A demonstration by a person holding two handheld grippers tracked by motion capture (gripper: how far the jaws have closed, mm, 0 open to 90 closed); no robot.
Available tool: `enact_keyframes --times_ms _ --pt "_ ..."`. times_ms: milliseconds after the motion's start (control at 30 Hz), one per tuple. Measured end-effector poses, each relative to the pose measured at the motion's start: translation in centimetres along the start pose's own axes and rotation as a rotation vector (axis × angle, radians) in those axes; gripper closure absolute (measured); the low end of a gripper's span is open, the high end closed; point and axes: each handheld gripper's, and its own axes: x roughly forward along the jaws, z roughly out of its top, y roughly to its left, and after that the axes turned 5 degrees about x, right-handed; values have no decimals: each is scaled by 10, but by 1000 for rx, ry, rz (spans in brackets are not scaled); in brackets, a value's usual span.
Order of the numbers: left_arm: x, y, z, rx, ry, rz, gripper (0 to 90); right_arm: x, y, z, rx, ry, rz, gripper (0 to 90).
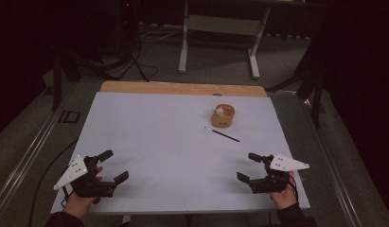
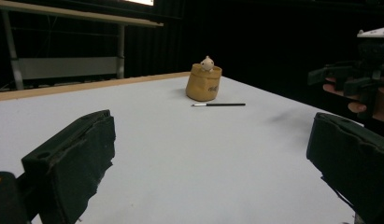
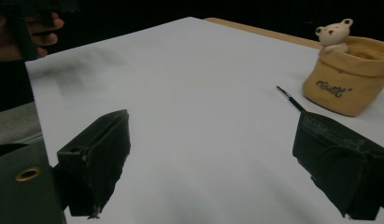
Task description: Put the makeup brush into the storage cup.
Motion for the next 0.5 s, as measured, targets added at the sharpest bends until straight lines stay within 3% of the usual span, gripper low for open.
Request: enact_keyframes --times_ms 500 --pt "0 -3 3 13 1 3 15 1 2 1 21 52 7 105"
